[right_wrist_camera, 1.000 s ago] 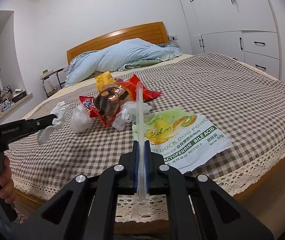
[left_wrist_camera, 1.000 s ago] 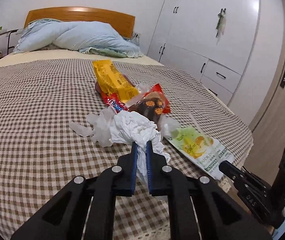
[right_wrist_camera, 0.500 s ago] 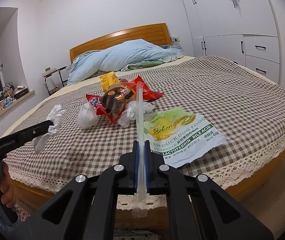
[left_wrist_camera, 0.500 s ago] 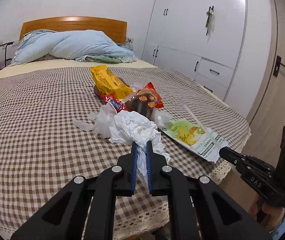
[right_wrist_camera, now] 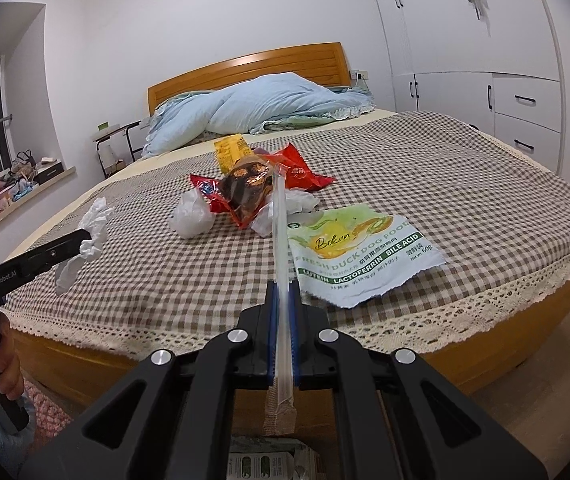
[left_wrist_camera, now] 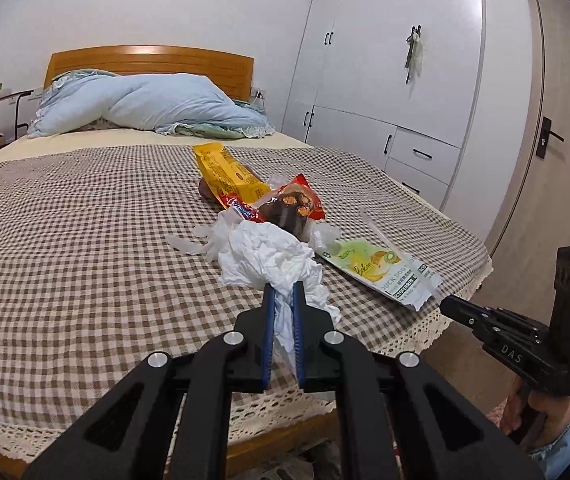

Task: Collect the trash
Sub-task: 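Carry the tissue with left while right carries the straw down to the bag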

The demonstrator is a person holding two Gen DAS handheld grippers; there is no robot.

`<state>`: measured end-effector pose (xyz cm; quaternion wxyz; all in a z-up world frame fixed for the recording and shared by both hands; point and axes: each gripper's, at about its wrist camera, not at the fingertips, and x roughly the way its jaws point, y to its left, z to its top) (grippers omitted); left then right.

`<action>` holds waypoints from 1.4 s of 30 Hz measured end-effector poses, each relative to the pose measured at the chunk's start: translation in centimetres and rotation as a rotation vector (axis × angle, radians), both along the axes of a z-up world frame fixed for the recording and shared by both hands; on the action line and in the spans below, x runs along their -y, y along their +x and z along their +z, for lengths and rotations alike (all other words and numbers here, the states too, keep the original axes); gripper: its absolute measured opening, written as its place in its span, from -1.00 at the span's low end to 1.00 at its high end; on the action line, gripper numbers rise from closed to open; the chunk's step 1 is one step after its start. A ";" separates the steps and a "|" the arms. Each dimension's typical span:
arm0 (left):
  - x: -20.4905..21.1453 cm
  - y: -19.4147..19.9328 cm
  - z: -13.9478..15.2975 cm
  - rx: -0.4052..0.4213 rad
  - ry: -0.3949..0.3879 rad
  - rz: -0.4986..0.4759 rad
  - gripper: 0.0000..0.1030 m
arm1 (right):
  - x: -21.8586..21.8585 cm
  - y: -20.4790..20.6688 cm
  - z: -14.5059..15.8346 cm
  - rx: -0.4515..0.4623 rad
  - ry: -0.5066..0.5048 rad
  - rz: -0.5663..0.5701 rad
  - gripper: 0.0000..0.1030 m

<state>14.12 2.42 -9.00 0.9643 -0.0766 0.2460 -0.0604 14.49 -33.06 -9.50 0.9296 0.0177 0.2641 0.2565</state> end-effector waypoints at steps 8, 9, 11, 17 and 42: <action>-0.3 -2.1 0.0 0.007 0.006 0.005 -0.88 | 0.1 -1.6 0.1 -0.006 -0.008 0.028 -0.89; -0.4 -2.5 -0.1 0.008 0.010 0.011 -0.88 | 0.1 -1.9 0.1 -0.005 -0.009 0.033 -0.89; -0.5 -3.1 -0.1 0.008 0.016 0.023 -0.88 | 0.1 -2.3 0.1 0.000 -0.018 0.041 -0.89; -0.8 -5.4 -1.1 -0.006 0.026 0.050 -0.88 | 0.9 -3.5 -0.1 -0.001 -0.017 0.057 -0.89; 2.1 -9.4 -5.8 -0.124 0.043 -0.001 -0.88 | 1.6 -9.6 -5.1 -0.167 -0.066 0.143 -0.89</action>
